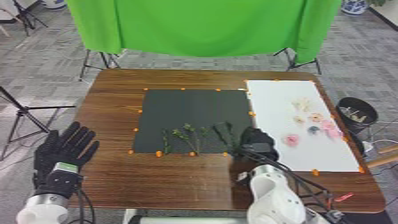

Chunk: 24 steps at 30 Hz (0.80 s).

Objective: Arrange flowers

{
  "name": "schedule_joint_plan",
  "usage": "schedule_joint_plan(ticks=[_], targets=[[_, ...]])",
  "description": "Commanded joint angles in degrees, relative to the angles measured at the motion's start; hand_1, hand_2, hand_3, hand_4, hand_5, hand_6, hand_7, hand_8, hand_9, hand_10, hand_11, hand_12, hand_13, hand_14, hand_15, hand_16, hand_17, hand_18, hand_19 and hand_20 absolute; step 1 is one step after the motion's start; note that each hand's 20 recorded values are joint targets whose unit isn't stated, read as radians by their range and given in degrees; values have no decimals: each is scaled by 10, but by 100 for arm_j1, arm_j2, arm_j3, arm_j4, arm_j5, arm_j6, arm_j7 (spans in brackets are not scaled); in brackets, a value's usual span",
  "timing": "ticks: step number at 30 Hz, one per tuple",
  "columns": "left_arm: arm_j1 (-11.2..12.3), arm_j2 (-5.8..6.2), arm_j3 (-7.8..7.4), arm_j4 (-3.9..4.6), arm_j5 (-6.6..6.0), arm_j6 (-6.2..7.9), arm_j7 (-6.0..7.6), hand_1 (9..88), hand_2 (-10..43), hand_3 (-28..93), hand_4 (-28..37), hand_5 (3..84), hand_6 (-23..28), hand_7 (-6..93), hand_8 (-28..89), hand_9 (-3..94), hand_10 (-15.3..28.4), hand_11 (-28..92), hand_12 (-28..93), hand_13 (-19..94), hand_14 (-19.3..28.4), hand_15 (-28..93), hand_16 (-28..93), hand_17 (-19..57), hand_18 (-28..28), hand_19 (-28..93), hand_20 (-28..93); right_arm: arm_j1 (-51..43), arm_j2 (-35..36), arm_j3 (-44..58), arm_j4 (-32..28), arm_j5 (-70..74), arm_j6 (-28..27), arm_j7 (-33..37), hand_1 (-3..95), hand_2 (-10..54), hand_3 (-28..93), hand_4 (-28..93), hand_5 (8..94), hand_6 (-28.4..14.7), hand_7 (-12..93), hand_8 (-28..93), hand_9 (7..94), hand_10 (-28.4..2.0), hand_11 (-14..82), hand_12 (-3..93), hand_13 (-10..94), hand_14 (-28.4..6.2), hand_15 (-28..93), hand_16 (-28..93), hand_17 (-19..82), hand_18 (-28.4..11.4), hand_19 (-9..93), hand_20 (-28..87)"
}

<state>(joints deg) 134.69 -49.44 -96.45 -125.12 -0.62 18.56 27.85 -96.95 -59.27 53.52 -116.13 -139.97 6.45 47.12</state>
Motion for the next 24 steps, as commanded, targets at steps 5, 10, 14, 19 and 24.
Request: schedule_joint_plan(ticks=[5,10,14,19,24], targets=[[-6,-53,38,-30,11,21,-83,293,179,703,-283,457,95,182,-97,395,167,236,113,280,163,426,-93,-67,148,430,88,-142,-29,77,5,-124,215,23,559,-95,684,-283,723,-32,362,107,783,-125,137,293,776,-84,494,352,421,-244,914,291],[30,-59,6,-55,19,35,-72,292,180,702,-283,457,95,183,-98,395,167,236,113,280,163,427,-94,-67,148,430,88,-99,206,364,-64,-656,770,268,562,-95,686,-282,722,-29,363,116,786,-119,140,299,778,-83,496,350,423,-242,915,290],[62,-117,-39,-77,49,39,-120,292,180,703,-283,457,95,183,-98,396,167,237,113,279,162,426,-95,-67,148,431,88,-277,386,1037,-275,-448,863,230,563,-95,698,-282,699,-29,378,129,781,-122,135,319,774,-75,497,366,426,-241,918,289],[43,-94,3,-80,102,-16,-185,292,181,701,-283,457,95,183,-98,396,167,237,113,279,162,423,-95,-67,148,431,88,-436,603,1910,-190,-22,168,-100,532,-95,739,-283,629,-36,331,34,678,-140,199,211,719,-73,534,370,392,-219,901,315],[-65,-52,57,-56,63,-10,-123,291,181,702,-283,456,94,183,-98,395,166,236,112,279,162,423,-94,-67,148,430,88,-416,757,2330,-110,390,-447,-455,540,-95,746,-283,571,-33,234,-135,587,-136,157,158,673,-78,529,360,362,-215,873,334]])
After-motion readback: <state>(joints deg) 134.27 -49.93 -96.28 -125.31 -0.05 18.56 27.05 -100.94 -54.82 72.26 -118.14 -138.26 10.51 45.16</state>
